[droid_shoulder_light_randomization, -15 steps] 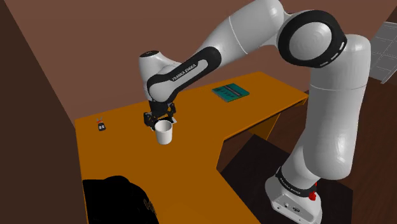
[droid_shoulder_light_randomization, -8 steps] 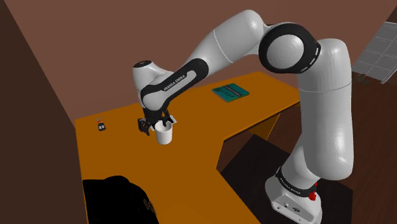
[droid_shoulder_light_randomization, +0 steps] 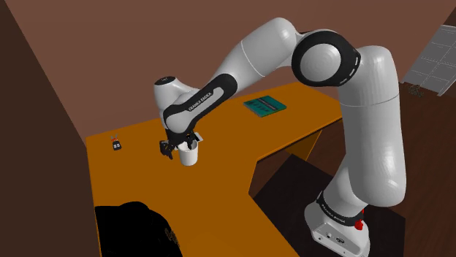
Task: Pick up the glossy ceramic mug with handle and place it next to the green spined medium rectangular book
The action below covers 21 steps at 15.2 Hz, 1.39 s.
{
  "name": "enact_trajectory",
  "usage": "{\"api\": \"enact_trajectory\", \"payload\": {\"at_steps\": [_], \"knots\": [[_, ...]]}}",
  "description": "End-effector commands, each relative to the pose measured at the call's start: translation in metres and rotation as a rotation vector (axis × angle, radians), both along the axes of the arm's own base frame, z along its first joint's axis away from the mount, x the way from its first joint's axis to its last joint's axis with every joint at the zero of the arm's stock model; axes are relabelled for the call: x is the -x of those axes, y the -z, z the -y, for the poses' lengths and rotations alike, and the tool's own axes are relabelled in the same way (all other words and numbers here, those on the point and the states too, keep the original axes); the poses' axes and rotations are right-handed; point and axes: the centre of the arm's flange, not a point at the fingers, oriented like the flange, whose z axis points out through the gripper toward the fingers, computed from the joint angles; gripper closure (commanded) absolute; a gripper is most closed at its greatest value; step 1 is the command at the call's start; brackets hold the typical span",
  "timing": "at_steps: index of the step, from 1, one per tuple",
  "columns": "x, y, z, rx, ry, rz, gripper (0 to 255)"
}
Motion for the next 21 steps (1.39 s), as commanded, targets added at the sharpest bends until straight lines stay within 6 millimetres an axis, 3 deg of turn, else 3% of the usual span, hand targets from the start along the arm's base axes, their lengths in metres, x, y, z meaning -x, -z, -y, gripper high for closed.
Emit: {"api": "enact_trajectory", "payload": {"at_steps": [1,3,4,13,21], "knots": [[0.0,0.0,0.0,0.0,0.0,0.0,0],[0.0,0.0,0.0,0.0,0.0,0.0,0],[0.0,0.0,0.0,0.0,0.0,0.0,255],[0.0,0.0,0.0,0.0,0.0,0.0,255],[0.0,-0.042,0.0,0.0,0.0,0.0,255]]}}
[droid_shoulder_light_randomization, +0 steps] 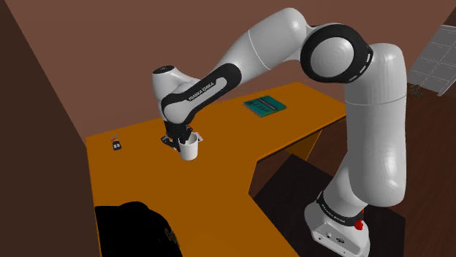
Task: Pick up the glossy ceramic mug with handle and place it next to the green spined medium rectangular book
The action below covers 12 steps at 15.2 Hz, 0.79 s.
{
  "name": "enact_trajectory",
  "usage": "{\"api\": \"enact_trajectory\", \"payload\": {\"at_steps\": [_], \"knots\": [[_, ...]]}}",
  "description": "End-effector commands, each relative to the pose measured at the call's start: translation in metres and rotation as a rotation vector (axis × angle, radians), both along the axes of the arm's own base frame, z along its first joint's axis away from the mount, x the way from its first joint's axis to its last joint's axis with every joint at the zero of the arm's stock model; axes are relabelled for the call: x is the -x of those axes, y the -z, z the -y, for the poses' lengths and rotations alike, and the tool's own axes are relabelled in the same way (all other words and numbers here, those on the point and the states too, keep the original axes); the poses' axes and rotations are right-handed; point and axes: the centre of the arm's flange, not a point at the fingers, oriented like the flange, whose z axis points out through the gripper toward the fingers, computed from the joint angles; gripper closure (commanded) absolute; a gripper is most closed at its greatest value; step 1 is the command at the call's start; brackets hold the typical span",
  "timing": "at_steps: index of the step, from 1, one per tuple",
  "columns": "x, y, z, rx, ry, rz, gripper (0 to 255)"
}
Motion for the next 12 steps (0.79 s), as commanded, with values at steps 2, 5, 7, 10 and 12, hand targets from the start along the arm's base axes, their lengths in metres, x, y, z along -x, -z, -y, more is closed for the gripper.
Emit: {"api": "enact_trajectory", "payload": {"at_steps": [2,5,7,10,12], "knots": [[0.0,-0.016,0.0,0.0,0.0,0.0,255],[0.0,-0.032,0.0,0.0,0.0,0.0,255],[0.0,-0.043,0.0,0.0,0.0,0.0,255],[0.0,-0.059,0.0,0.0,0.0,0.0,255],[0.0,-0.069,0.0,0.0,0.0,0.0,255]]}}
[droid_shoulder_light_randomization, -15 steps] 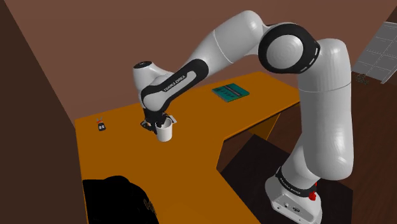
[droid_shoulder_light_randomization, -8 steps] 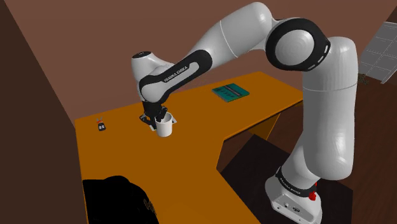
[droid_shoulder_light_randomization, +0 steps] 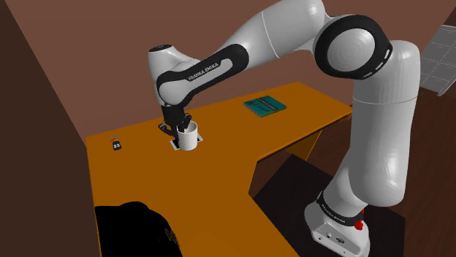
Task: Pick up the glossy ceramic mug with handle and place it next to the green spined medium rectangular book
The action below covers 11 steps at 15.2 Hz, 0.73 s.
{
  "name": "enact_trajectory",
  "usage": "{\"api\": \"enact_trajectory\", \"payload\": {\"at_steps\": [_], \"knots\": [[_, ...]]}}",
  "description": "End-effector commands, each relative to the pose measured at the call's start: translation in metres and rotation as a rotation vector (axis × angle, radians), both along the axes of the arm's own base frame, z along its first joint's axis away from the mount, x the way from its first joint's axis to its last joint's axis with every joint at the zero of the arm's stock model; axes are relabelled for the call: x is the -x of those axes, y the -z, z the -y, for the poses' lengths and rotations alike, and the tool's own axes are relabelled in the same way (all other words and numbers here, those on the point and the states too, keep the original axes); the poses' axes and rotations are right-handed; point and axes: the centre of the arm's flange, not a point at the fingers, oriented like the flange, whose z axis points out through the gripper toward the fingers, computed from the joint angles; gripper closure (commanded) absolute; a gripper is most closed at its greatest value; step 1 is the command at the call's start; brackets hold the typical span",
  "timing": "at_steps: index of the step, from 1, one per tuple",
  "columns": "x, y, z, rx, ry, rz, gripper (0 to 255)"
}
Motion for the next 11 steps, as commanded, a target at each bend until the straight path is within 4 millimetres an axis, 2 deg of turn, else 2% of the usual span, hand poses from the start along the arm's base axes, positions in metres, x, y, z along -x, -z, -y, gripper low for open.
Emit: {"api": "enact_trajectory", "payload": {"at_steps": [1,11], "knots": [[0.0,-0.011,0.001,0.0,0.0,0.0,255],[0.0,-0.064,0.001,0.0,0.0,0.0,255]]}}
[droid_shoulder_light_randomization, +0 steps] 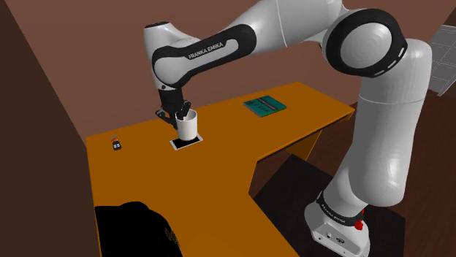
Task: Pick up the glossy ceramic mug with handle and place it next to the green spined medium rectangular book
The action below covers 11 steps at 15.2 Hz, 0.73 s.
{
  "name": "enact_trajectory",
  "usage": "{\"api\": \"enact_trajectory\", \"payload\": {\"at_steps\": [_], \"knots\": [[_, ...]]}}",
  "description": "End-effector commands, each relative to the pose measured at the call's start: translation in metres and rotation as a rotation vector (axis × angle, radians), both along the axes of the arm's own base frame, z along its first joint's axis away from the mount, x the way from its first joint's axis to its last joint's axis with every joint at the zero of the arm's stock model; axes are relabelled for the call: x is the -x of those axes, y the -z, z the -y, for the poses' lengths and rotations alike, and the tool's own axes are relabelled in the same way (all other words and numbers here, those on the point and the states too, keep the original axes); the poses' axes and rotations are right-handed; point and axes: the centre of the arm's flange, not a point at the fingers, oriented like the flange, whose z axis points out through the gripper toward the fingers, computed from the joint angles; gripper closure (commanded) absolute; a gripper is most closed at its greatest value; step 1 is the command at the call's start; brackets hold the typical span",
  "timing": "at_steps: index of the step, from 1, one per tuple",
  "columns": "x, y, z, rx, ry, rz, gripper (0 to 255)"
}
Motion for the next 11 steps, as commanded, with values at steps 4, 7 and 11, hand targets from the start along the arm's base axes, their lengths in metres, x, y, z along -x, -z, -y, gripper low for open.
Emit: {"api": "enact_trajectory", "payload": {"at_steps": [4,7,11], "knots": [[0.005,-0.014,0.027,0.0,0.0,0.0,255],[0.013,-0.014,0.066,0.0,0.0,0.0,255],[0.023,-0.014,0.118,0.0,0.0,0.0,255]]}}
